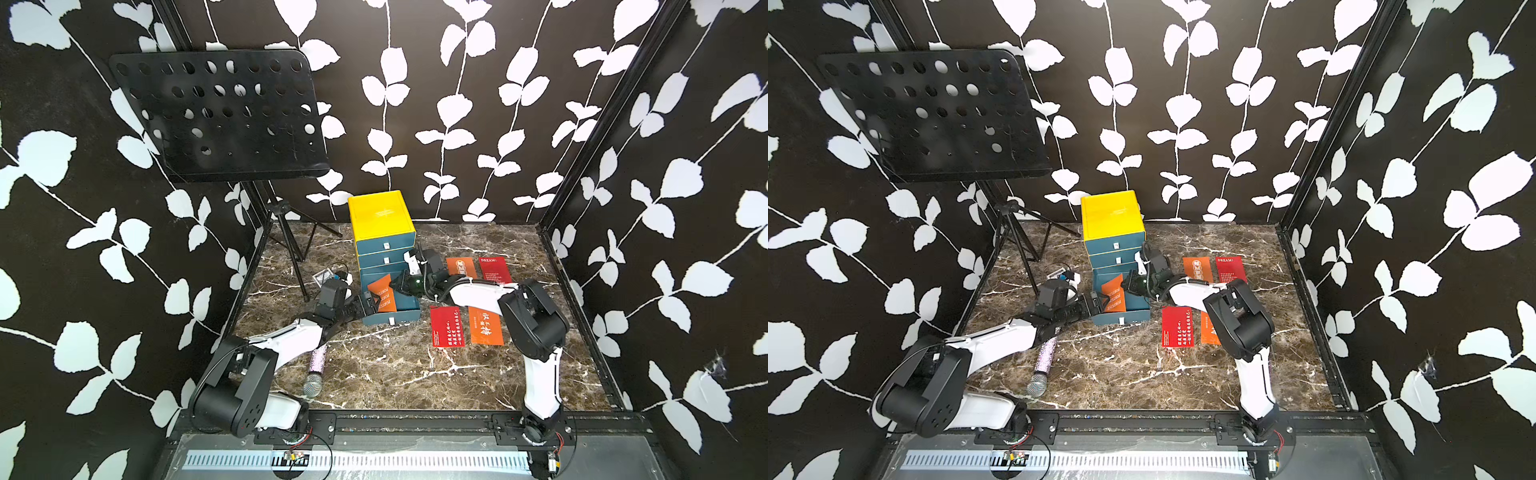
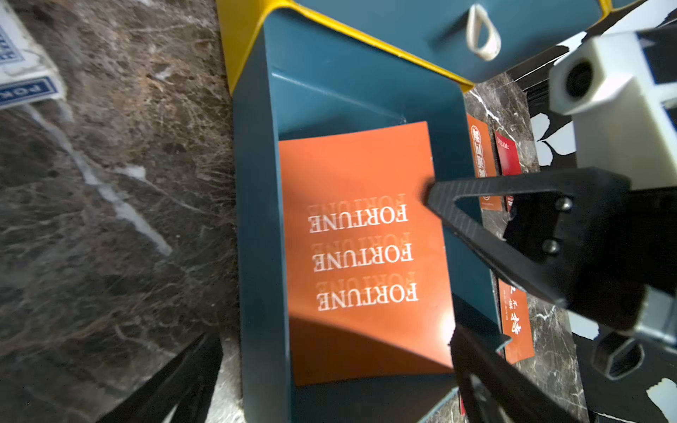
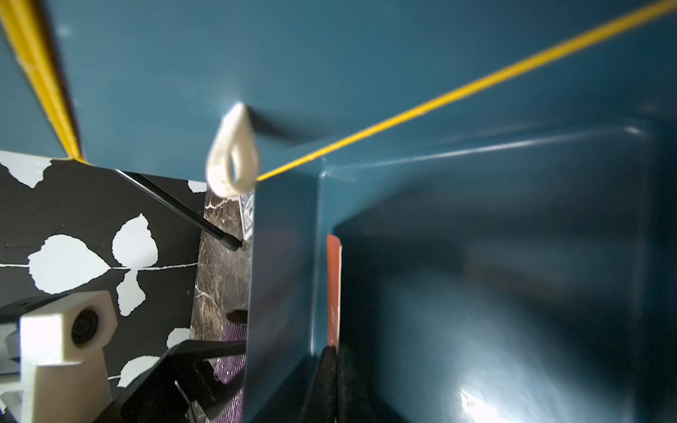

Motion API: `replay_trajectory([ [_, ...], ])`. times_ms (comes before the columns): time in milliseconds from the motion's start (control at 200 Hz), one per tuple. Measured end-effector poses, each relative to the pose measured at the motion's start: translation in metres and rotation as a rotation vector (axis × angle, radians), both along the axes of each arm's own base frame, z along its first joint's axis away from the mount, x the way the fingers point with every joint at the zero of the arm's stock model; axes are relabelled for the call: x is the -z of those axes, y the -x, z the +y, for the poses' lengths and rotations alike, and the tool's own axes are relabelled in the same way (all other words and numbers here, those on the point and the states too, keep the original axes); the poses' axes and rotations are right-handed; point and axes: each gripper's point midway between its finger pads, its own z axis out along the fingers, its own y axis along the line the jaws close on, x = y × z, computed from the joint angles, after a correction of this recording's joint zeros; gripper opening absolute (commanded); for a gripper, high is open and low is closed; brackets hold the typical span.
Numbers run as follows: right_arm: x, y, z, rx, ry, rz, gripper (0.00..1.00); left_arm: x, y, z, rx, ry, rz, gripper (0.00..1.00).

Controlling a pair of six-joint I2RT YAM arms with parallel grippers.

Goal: Take the postcards out of the drawer
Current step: Pick up the postcard from the drawer.

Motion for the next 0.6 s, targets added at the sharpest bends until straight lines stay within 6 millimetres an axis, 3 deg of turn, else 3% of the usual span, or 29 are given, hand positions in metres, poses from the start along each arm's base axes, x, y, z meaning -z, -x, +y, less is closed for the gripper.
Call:
replay_trajectory([
  [185, -0.004, -0.001, 0.016, -0.025, -0.014, -0.011, 0.00, -0.003, -0.003, -0.005, 0.014, 0.021, -0.012, 0.99],
  [600, -0.001, 0.005, 0.025, -0.051, -0.007, 0.006, 0.21, -0.003, -0.005, -0.009, 0.022, 0.040, -0.013, 0.99],
])
